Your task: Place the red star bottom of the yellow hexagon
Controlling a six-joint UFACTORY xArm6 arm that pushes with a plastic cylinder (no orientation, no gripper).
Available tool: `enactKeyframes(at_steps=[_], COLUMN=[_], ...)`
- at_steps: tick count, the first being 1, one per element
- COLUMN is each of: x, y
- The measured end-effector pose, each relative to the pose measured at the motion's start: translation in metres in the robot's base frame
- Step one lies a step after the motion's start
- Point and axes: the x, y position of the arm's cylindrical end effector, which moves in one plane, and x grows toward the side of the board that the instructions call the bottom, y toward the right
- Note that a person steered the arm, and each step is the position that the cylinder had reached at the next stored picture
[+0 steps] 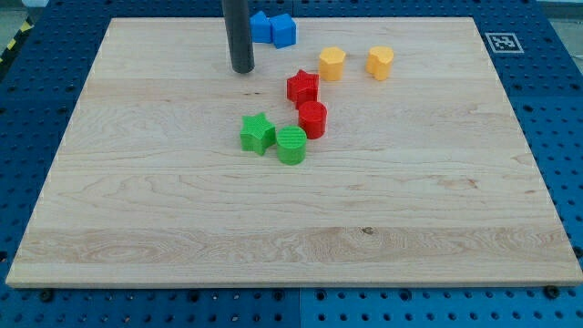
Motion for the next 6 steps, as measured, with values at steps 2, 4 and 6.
enactKeyframes(at_steps=[2,4,6], x=[0.015,0.043,0.041], y=[0.004,0.078,0.088])
